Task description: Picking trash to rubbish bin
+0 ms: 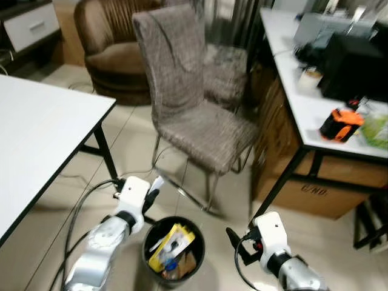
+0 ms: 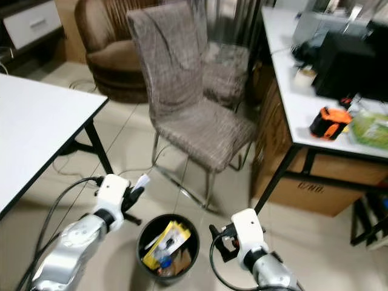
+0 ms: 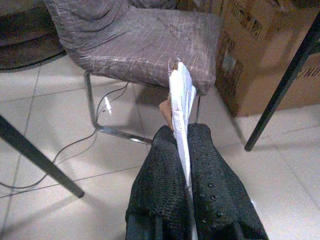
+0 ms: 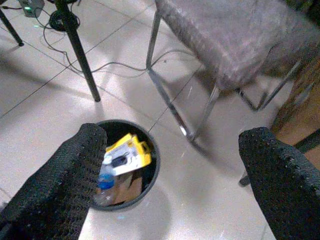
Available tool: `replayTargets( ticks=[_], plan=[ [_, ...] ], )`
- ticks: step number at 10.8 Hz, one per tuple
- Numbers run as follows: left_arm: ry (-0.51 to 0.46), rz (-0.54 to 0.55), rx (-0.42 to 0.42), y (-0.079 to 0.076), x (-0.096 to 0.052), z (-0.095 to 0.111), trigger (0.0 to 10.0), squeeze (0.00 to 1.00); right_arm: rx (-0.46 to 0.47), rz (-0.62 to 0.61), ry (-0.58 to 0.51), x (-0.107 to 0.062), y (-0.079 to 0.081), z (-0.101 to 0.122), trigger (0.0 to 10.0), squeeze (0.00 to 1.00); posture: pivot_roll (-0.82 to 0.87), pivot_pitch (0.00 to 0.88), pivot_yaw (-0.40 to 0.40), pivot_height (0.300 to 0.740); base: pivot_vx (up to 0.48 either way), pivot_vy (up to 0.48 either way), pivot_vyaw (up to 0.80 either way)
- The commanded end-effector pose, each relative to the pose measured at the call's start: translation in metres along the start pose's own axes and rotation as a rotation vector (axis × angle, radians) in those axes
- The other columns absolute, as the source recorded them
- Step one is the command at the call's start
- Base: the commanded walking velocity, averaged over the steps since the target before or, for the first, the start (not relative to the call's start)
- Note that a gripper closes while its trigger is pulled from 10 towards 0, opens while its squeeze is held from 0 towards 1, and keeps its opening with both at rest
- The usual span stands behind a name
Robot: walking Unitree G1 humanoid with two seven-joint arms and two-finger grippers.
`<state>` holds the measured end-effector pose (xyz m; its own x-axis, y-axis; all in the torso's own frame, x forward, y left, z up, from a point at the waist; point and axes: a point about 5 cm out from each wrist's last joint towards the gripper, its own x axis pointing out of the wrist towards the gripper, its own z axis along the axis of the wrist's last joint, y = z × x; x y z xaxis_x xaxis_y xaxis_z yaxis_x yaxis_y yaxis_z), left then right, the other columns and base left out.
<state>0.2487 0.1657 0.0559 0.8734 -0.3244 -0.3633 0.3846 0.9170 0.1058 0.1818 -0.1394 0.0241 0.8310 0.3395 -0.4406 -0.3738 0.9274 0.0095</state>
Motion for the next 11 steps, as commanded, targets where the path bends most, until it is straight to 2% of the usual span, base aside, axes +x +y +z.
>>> replayTargets(
  ticks=[1, 2, 4, 6, 7, 9, 11],
  plan=[
    [0.006, -0.001, 0.005, 0.000, -0.003, -0.001, 10.0, 0.00, -0.005, -0.043, -0.018, -0.002, -0.003, 0.002, 10.0, 0.00, 0.01, 0.130, -0.038, 0.740, 0.000, 0.000, 0.00],
    [0.021, 0.006, -0.009, 0.000, -0.007, -0.007, 10.0, 0.00, 0.020, -0.090, -0.041, -0.003, 0.000, 0.002, 10.0, 0.00, -0.01, 0.073, -0.011, 0.740, 0.000, 0.000, 0.00],
    [0.003, 0.001, -0.054, -0.004, 0.003, -0.001, 10.0, 0.00, 0.058, -0.113, -0.070, 0.008, -0.003, 0.014, 10.0, 0.00, -0.05, 0.000, 0.007, 0.740, 0.000, 0.000, 0.00],
    [-0.015, -0.019, -0.041, -0.011, 0.014, 0.000, 10.0, 0.00, 0.010, -0.084, -0.079, 0.018, -0.009, 0.025, 10.0, 0.00, -0.07, 0.000, -0.011, 0.740, 0.000, 0.000, 0.00],
    [-0.006, -0.003, -0.049, -0.008, 0.012, -0.003, 10.0, 0.00, -0.054, -0.024, -0.071, 0.013, -0.006, 0.023, 10.0, 0.00, -0.07, 0.000, -0.027, 0.740, 0.000, 0.000, 0.00],
    [-0.006, 0.036, -0.042, 0.004, 0.009, -0.002, 10.0, 0.00, -0.049, 0.030, -0.054, 0.002, -0.003, 0.021, 10.0, 0.00, -0.07, 0.039, -0.054, 0.740, 0.000, 0.000, 0.00],
    [0.016, 0.026, -0.030, 0.004, 0.008, -0.007, 10.0, 0.00, -0.056, 0.057, -0.010, -0.004, 0.001, 0.013, 10.0, 0.00, -0.07, 0.092, -0.061, 0.740, 0.000, 0.000, 0.00]
  ],
)
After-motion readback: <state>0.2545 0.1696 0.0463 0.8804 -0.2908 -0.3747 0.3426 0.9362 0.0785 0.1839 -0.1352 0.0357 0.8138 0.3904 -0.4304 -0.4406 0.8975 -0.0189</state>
